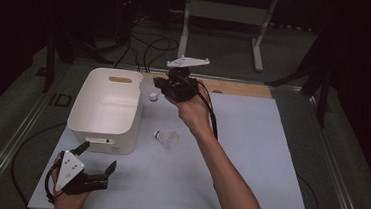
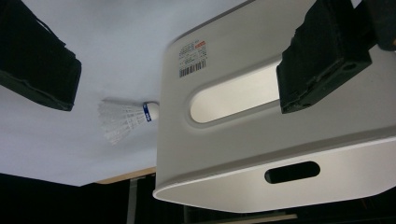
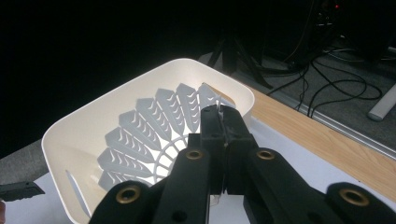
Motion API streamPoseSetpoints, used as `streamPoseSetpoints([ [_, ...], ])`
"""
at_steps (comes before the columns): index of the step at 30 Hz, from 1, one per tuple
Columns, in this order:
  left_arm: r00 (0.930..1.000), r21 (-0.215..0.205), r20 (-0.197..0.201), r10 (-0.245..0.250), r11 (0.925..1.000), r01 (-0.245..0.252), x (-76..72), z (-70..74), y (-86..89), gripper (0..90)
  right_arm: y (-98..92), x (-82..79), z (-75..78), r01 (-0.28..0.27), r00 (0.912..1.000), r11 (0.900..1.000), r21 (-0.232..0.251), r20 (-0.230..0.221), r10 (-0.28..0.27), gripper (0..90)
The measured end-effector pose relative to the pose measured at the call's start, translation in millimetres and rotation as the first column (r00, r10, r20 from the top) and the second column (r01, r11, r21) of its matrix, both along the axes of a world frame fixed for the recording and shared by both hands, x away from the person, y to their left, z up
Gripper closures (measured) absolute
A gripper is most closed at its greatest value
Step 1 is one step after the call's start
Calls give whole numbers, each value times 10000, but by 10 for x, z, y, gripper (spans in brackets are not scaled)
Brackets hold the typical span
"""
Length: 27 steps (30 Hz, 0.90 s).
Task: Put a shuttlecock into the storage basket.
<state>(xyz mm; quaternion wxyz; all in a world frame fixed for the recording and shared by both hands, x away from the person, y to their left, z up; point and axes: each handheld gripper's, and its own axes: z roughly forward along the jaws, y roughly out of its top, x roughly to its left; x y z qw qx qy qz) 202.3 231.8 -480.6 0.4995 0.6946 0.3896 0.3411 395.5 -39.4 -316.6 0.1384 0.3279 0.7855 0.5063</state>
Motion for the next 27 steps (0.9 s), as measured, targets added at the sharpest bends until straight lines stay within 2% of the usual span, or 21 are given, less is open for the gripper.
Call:
streamPoseSetpoints([
  [27, 10000, -15, 35, 40, 10000, -40, -6, 5, 15, 3, 272, -10, -12, -278, 9996, 9994, -215, 102, 281, 897],
])
